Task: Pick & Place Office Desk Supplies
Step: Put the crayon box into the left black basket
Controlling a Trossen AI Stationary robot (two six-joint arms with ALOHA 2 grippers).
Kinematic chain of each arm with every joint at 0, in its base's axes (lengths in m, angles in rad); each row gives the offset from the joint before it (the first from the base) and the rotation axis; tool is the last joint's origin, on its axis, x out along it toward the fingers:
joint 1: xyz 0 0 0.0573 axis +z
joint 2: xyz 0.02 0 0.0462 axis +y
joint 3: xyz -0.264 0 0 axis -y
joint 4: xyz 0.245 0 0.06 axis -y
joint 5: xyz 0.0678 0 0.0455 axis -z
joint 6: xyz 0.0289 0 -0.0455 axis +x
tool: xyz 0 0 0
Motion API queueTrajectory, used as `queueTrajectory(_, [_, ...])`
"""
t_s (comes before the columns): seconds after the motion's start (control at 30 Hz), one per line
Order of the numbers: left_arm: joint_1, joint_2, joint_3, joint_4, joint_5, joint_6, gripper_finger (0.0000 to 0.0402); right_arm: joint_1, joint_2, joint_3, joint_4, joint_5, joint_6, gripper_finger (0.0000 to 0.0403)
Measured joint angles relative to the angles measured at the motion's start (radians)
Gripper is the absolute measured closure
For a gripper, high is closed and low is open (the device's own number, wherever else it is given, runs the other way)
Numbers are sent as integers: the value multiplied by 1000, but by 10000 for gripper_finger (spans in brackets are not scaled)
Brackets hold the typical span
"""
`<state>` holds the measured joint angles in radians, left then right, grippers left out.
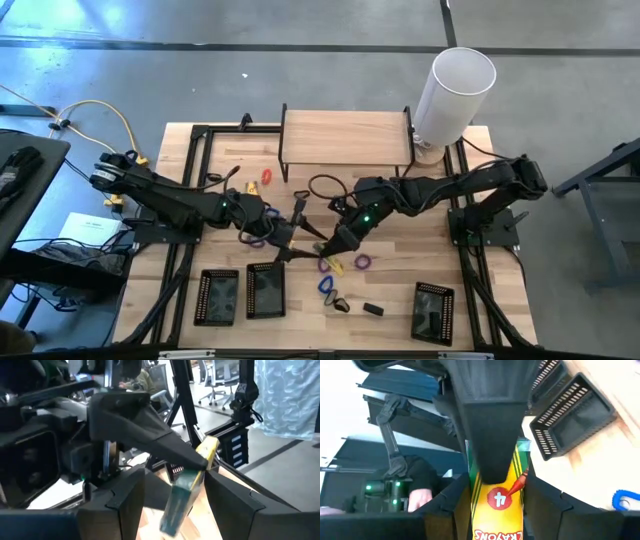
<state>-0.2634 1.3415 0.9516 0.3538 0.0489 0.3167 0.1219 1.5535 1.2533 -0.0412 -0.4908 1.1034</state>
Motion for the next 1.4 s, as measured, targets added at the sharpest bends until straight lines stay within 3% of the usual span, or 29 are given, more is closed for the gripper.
queueTrajectory(0.6, [13, 0, 0, -23, 51, 5, 211, -12, 18, 0, 54, -65, 0, 256])
queueTrajectory(1.07, [13, 0, 0, -27, 58, 10, 353, -13, 18, 0, 53, -70, -5, 255])
queueTrajectory(1.23, [13, -1, 0, -41, 61, -24, 369, -13, 17, 0, 49, -54, -21, 228])
queueTrajectory(1.4, [13, -1, 0, -43, 52, -44, 371, -13, 17, 0, 53, 29, -66, 178])
